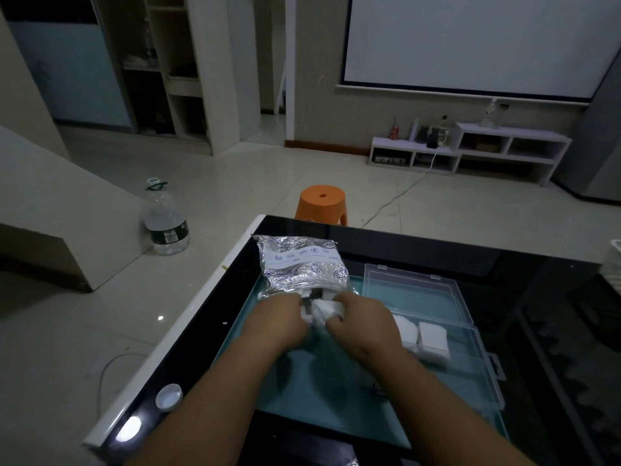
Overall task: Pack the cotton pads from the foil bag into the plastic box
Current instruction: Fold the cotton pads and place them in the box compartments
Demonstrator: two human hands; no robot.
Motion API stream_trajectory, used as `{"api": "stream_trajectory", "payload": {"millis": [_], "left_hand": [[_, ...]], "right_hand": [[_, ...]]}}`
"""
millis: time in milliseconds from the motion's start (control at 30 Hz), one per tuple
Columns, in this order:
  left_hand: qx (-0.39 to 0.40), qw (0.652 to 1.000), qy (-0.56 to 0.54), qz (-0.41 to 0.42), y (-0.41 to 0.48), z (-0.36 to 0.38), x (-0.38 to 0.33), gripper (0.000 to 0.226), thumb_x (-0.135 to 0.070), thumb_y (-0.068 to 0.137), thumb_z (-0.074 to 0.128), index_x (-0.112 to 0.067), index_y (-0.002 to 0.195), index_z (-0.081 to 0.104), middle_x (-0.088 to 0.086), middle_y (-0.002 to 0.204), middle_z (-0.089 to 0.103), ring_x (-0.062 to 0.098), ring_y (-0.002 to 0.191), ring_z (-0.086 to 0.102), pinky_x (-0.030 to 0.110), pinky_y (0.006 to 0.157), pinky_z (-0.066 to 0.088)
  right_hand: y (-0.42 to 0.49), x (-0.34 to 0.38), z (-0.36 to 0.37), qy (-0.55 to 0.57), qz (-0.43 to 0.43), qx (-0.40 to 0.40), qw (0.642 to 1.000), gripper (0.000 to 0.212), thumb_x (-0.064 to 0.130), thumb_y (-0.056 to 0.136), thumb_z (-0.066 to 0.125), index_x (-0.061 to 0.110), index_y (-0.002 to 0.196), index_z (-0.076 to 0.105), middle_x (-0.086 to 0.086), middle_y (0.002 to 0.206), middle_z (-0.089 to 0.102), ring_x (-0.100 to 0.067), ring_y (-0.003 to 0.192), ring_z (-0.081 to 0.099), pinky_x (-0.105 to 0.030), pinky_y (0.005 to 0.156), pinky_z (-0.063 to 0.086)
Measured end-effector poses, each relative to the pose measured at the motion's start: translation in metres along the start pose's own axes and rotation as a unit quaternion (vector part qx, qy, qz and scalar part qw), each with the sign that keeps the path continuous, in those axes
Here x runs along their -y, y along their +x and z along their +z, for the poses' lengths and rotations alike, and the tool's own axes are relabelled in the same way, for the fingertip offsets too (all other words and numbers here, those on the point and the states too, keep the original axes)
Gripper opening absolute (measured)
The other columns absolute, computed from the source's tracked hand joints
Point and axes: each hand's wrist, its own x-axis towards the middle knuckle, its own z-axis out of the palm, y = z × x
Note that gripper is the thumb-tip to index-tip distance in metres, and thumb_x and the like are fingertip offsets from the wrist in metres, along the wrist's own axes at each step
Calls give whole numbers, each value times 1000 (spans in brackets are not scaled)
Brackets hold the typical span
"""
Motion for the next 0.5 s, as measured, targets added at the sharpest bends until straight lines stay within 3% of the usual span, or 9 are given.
{"api": "stream_trajectory", "payload": {"millis": [133,200,267,333,400,433,500], "left_hand": [[18,987,-156,-45,2,-3,-5,25,-31,75,66,-24,99,65,4,101,68,21,86,62,30,76,53],[28,951,-292,-96,0,-3,-11,20,-18,77,63,-19,97,65,7,92,65,22,79,63,35,71,59],[50,874,-456,-159,0,-3,-22,20,3,77,52,-10,89,63,16,86,60,27,74,59,39,66,57],[74,756,-614,-217,2,-3,-28,23,11,77,42,-5,84,57,18,80,52,27,67,52,30,52,53],[107,653,-709,-246,3,-2,-33,27,9,79,35,-3,94,54,16,80,51,26,65,52,21,42,46],[120,623,-731,-251,5,-2,-34,30,7,81,33,-2,101,53,16,82,52,26,67,53,21,43,46],[141,601,-746,-248,5,0,-38,33,3,80,33,-1,107,51,18,90,54,29,77,55,31,55,49]], "right_hand": [[4,-8,-17,161,80,-15,984,31,22,80,61,20,111,69,-2,92,67,-18,79,60,-25,62,47],[6,-14,-22,236,109,-28,965,26,18,82,63,14,106,70,-1,88,67,-19,78,62,-31,63,52],[6,-21,-29,325,152,-48,932,16,13,82,61,12,96,70,-6,86,69,-25,80,66,-44,73,59],[6,-25,-37,415,196,-52,887,17,5,83,58,6,94,71,-10,86,68,-25,78,66,-38,69,60],[7,-29,-45,477,216,-48,851,17,0,84,55,3,92,70,-11,86,66,-23,75,63,-31,62,56],[7,-31,-49,500,225,-50,835,16,-2,84,55,4,89,69,-12,85,65,-23,75,63,-32,63,56],[8,-35,-54,540,241,-57,804,17,-3,85,53,7,82,66,-14,88,64,-27,82,64,-38,73,57]]}}
